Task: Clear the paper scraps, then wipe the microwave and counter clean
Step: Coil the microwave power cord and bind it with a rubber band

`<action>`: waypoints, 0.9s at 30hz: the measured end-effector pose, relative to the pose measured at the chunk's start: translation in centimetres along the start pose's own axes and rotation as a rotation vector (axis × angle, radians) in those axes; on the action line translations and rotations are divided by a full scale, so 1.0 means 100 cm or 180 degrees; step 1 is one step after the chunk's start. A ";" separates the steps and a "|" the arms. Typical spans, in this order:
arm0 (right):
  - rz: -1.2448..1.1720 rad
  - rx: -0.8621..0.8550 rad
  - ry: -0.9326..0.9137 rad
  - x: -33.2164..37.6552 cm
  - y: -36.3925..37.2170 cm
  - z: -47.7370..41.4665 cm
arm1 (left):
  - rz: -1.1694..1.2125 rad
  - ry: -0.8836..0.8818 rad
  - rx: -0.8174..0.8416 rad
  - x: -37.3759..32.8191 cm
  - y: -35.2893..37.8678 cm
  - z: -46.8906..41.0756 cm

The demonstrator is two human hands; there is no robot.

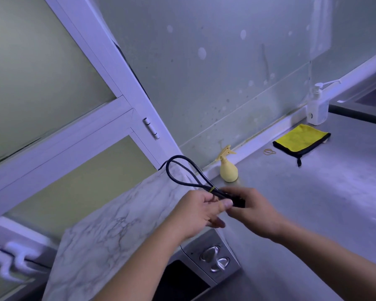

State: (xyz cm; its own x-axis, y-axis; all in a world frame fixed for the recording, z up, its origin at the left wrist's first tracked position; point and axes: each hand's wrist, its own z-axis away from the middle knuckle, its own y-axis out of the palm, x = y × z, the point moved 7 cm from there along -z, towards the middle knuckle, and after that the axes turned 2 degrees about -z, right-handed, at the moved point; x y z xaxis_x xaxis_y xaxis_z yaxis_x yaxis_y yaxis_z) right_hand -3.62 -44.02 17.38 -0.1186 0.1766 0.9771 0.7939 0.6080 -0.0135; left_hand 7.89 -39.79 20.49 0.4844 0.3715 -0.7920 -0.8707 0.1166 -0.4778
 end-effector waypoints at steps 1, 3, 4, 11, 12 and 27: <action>0.0332 -0.0039 -0.0084 0.002 -0.002 0.003 | 0.0172 0.0025 -0.0114 0.005 0.004 0.000; 0.0962 -0.0002 -0.0168 0.005 -0.004 0.009 | 0.0618 0.0100 -0.0341 0.012 0.009 0.002; 0.1077 0.0080 -0.0181 0.004 -0.003 0.013 | 0.0903 0.0106 -0.0497 0.016 0.009 0.002; 0.0479 -0.0787 0.0269 -0.014 -0.035 0.034 | 0.1843 -0.0003 -0.0918 0.032 0.014 0.003; 0.0396 -0.0793 0.0352 -0.017 -0.037 0.037 | 0.1795 0.0004 -0.0924 0.032 0.014 0.004; -0.1217 -0.1030 0.0320 -0.012 -0.007 0.030 | 0.1751 0.0005 -0.0804 0.042 0.007 0.015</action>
State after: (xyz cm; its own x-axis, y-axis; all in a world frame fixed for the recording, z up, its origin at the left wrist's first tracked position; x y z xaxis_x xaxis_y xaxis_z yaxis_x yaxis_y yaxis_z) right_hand -5.82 -42.37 15.55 -0.3914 -0.0967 0.9151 0.8508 0.3409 0.3999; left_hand 9.23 -36.76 17.38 -0.0310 0.3136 -0.9490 -0.9464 -0.3147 -0.0731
